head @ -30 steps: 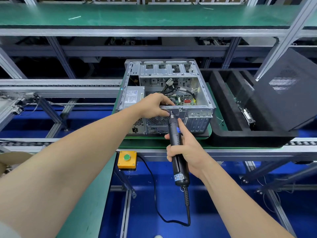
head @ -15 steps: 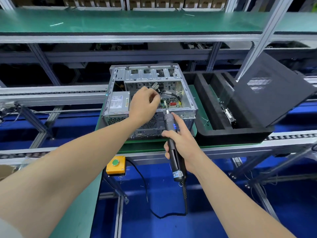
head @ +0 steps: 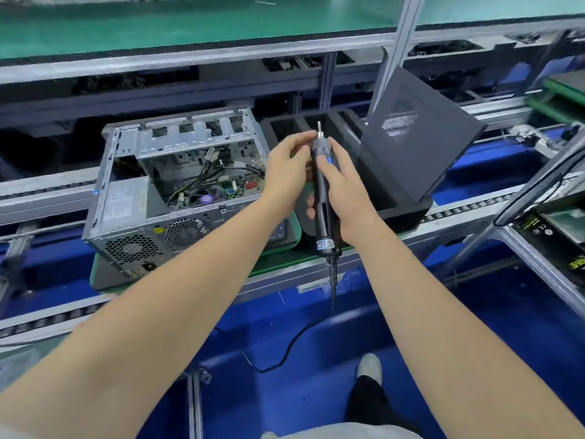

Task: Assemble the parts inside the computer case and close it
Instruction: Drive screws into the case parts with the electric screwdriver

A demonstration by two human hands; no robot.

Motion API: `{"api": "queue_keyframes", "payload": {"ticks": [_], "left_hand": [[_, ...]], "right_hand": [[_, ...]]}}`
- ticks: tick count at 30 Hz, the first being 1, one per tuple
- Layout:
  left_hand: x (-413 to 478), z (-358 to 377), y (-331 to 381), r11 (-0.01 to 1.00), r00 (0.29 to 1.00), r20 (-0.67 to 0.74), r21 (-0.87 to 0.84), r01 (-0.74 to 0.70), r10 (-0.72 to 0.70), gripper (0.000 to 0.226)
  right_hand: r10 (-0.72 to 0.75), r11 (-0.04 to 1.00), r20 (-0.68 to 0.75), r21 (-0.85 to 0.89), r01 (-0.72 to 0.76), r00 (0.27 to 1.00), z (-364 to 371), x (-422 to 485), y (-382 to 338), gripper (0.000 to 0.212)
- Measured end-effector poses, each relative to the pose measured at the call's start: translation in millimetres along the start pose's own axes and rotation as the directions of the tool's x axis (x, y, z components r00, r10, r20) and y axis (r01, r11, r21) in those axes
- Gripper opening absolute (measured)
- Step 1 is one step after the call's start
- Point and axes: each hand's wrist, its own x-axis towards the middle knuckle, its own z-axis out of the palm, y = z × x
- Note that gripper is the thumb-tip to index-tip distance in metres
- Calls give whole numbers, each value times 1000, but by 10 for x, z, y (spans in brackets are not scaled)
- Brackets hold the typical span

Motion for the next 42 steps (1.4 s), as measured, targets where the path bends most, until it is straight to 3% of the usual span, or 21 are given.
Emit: {"api": "queue_keyframes", "payload": {"ticks": [6,13,19,22,26,28,30,35,42], "left_hand": [[480,721,-414,989,993,-13,-88,115,-117,47],[1256,872,-1154,974,912,-366,57,220,-185,53],[1501,707,-1689,912,836,-488,169,373,-252,40],[1475,666,-1882,810,864,-413,377,449,-287,37],[1566,722,-2037,454,902,-224,804,385,-368,30],[1635,807,-2081,252,848,-158,913,320,-506,18],[1651,891,-2128,112,790,-189,945,309,-583,10],[1602,962,-2316,73,784,-260,930,361,-564,31],[1602,942,-2366,137,819,-208,935,327,-535,22]], "right_hand": [[46,999,-34,13,-46,998,-744,792,-2,50],[180,983,18,28,-180,984,-1462,1876,199,60],[241,969,136,-96,-229,961,-1636,2552,407,67],[238,965,223,-165,-204,945,-1645,2754,529,71],[251,943,300,-291,-163,920,-1603,2911,655,74],[265,938,320,-304,-166,910,-1588,2964,697,75],[278,926,332,-340,-161,901,-1584,2999,719,75],[299,908,328,-388,-161,896,-1590,3035,729,73],[329,916,303,-332,-225,894,-1623,3054,726,72]]}}
